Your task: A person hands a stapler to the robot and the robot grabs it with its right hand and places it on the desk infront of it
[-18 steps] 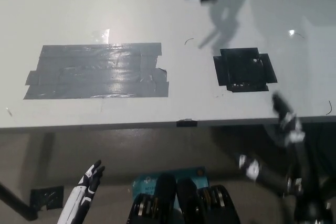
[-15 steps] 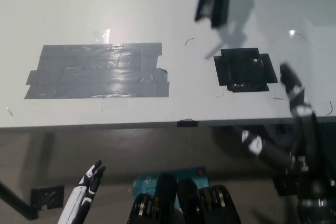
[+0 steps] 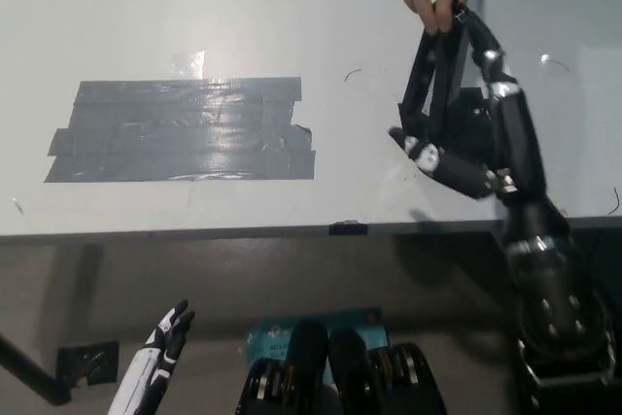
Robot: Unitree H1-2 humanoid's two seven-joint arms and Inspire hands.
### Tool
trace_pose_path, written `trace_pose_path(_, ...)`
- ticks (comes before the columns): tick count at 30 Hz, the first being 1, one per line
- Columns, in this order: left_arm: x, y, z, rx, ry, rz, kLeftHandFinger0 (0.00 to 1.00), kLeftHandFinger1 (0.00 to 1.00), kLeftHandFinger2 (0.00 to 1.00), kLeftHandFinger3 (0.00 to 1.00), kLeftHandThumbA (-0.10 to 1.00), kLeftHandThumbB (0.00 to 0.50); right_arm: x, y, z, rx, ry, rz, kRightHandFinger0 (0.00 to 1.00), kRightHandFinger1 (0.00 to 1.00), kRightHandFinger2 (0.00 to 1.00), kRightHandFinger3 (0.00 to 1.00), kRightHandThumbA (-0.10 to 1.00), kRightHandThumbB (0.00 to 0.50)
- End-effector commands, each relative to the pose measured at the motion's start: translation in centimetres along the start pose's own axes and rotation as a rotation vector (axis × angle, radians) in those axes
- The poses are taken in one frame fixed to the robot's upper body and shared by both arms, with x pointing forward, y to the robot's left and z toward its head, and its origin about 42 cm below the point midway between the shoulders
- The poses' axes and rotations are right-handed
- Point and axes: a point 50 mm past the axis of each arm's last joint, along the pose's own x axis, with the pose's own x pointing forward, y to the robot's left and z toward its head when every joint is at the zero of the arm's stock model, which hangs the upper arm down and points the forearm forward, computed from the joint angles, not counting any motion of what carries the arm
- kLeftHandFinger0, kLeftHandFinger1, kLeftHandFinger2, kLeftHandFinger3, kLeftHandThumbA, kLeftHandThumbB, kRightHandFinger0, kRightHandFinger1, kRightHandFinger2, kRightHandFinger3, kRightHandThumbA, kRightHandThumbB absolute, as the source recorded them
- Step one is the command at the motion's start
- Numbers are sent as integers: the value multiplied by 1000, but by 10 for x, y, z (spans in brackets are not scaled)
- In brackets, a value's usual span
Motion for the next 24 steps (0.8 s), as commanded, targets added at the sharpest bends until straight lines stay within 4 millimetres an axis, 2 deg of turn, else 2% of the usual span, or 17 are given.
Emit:
trace_pose_path(1, 1, 3, 8, 9, -59, 10, 1000, 1000, 1000, 1000, 1000, 500, 33, 2, 6, -7, -7, 5, 1000, 1000, 1000, 1000, 933, 271)
trace_pose_path(7, 4, 4, 9, 7, -64, 11, 1000, 1000, 1000, 1000, 1000, 500, 50, -3, -6, 4, 43, -34, 1000, 1000, 1000, 1000, 965, 293)
trace_pose_path(14, 3, 6, 9, 4, -64, 7, 1000, 1000, 1000, 1000, 1000, 500, 49, -9, -17, 31, 72, -73, 1000, 1000, 1000, 1000, 977, 294)
trace_pose_path(16, 4, 6, 9, 9, -65, 7, 1000, 1000, 1000, 1000, 1000, 500, 44, -10, -17, 49, 54, -91, 1000, 1000, 1000, 1000, 949, 278)
trace_pose_path(24, 5, 6, 9, 11, -66, 12, 1000, 1000, 1000, 1000, 1000, 500, 36, -14, -10, 50, 7, -110, 1000, 1000, 1000, 1000, 928, 281)
